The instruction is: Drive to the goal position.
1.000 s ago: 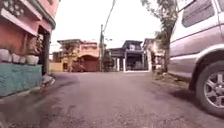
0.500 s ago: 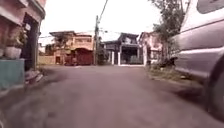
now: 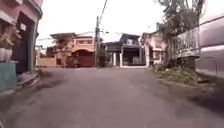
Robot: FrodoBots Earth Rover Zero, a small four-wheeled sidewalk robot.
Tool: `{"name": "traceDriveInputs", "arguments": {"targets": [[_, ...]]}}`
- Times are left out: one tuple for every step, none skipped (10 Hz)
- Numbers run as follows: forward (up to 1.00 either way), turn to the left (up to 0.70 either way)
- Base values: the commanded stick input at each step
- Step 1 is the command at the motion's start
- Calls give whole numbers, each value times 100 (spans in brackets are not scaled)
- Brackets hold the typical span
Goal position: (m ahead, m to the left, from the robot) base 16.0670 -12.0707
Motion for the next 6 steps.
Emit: {"name": "traceDriveInputs", "arguments": {"targets": [[85, 9], [85, 9], [85, 9], [85, 9], [85, 9], [85, 9]]}}
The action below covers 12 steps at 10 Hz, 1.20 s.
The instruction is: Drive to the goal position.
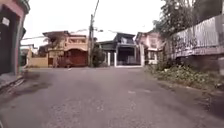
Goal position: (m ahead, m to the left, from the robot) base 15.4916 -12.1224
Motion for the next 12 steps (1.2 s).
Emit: {"name": "traceDriveInputs", "arguments": {"targets": [[85, 9], [85, 9], [85, 9], [85, 9], [85, 9], [85, 9], [85, 9], [85, -24], [85, -25], [85, -25], [85, -19], [85, 4]]}}
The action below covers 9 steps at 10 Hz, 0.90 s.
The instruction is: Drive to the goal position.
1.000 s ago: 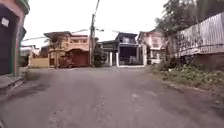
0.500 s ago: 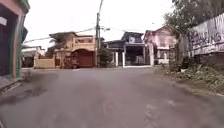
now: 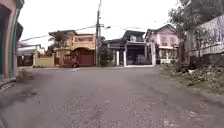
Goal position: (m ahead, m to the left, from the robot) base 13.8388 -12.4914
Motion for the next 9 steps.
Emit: {"name": "traceDriveInputs", "arguments": {"targets": [[85, 9], [85, 9], [85, 9], [85, 9], [85, 9], [85, 9], [85, 9], [85, 9], [85, 9]]}}
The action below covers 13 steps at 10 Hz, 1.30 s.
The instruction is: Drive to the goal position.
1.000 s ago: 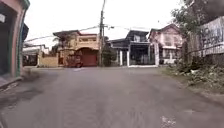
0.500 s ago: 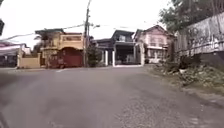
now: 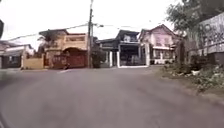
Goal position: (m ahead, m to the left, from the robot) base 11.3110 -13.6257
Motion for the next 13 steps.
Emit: {"name": "traceDriveInputs", "arguments": {"targets": [[85, 9], [85, 9], [85, 9], [85, 9], [85, 9], [85, 9], [85, 9], [85, 9], [85, 9], [85, 9], [85, 9], [85, 9], [85, -3]]}}
